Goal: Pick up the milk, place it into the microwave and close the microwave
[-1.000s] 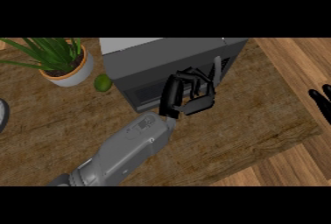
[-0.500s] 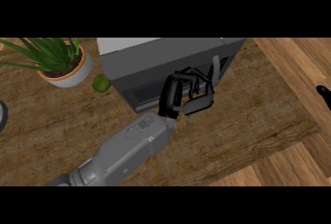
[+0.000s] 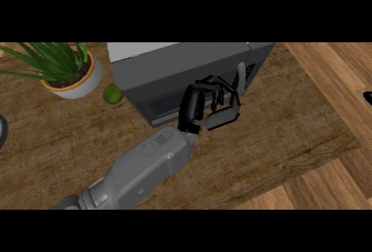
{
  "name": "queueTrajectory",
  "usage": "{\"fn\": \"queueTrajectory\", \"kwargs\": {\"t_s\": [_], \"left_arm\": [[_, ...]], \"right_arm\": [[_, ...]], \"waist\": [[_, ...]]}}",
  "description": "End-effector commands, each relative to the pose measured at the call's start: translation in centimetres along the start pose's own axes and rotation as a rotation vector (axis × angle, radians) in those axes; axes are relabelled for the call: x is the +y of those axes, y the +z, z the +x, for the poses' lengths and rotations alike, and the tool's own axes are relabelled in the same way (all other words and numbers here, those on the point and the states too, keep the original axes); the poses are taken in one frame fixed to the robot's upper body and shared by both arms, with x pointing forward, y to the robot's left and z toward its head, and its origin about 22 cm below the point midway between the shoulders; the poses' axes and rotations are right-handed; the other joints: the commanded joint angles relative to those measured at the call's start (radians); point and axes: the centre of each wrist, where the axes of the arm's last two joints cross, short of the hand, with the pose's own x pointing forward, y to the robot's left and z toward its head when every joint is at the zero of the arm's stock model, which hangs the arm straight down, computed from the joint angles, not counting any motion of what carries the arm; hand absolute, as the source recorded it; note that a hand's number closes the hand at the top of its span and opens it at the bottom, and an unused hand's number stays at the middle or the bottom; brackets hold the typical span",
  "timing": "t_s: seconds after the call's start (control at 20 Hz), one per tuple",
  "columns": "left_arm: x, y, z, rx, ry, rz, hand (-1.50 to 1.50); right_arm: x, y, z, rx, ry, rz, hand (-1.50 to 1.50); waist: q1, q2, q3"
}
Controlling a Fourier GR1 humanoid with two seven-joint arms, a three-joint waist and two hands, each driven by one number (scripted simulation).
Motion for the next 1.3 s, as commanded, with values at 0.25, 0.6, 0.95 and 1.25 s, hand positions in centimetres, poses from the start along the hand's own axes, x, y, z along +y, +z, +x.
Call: {"fn": "queueTrajectory", "kwargs": {"t_s": [0.25, 0.6, 0.95, 1.25], "left_arm": [[0.9, -1.8, -0.1, 0.016, -0.024, 0.038, 1.50], [0.9, -1.8, -0.2, 0.005, -0.016, 0.032, 1.50], [0.7, -1.9, -0.1, -0.005, -0.006, 0.029, 1.50], [0.7, -1.9, -0.2, -0.004, -0.001, 0.035, 1.50]], "right_arm": [[-0.2, -0.9, 1.0, -0.025, -0.024, 0.065, -1.50], [-0.2, -0.9, 1.1, 0.009, -0.062, 0.108, -1.50], [-0.6, -1.0, 1.4, 0.019, -0.074, 0.116, -1.50], [-1.0, -1.2, 2.1, 0.009, -0.068, 0.135, -1.50]], "waist": [[-0.008, 0.016, -0.001], [-0.006, 0.019, -0.001], [-0.009, 0.018, 0.000], [-0.014, 0.020, 0.001]]}}
